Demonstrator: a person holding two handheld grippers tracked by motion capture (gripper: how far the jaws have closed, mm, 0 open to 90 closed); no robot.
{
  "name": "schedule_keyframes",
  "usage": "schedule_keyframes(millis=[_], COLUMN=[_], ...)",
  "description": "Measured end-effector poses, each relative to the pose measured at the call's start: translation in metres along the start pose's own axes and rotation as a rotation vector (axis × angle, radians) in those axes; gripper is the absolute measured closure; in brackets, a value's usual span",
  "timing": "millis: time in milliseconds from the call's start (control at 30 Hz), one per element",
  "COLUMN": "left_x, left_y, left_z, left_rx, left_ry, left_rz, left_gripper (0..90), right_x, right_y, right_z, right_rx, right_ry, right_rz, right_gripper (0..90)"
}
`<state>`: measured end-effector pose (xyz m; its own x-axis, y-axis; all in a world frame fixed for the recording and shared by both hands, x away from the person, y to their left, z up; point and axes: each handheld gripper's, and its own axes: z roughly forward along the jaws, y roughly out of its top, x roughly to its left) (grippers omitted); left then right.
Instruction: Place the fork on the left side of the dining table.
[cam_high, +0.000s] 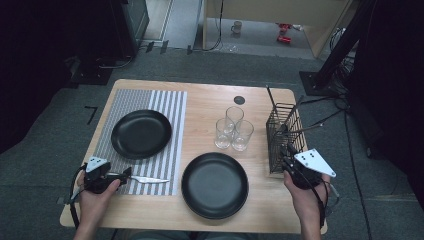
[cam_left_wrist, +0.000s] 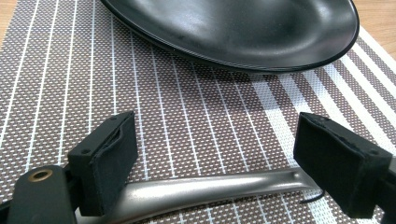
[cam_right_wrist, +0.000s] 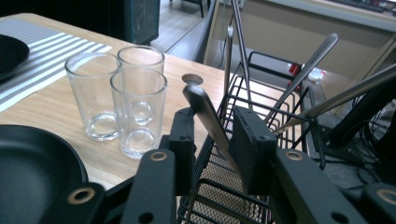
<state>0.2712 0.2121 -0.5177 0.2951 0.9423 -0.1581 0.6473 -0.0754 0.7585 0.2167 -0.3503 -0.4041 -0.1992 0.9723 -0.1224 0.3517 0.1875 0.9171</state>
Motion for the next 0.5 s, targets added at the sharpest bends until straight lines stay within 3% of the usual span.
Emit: schedule_keyframes(millis=[167, 333, 500], left_x=[0.0000, 0.0000, -0.0001], left_y=[0.0000, 0.0000, 0.0000], left_z=[0.0000, 0.0000, 0.0000], left_rx=[0.000, 0.000, 0.000], left_ry=[-0.001, 0.000, 0.001], left_rz=[-0.001, 0.000, 0.001], left_gripper=[13.9, 14.0, 14.0], right_x=[0.0000, 0.0012, -0.0018], right_y=[-0.0014, -0.0012, -0.0003], right_z=[0.0032, 0.0038, 0.0029], right_rx=[0.016, 0.015, 0.005], right_ry=[-0.001, -0.028, -0.064], right_rz=[-0.012, -0.078, -0.093], right_gripper=[76.6, 78.3, 79.7])
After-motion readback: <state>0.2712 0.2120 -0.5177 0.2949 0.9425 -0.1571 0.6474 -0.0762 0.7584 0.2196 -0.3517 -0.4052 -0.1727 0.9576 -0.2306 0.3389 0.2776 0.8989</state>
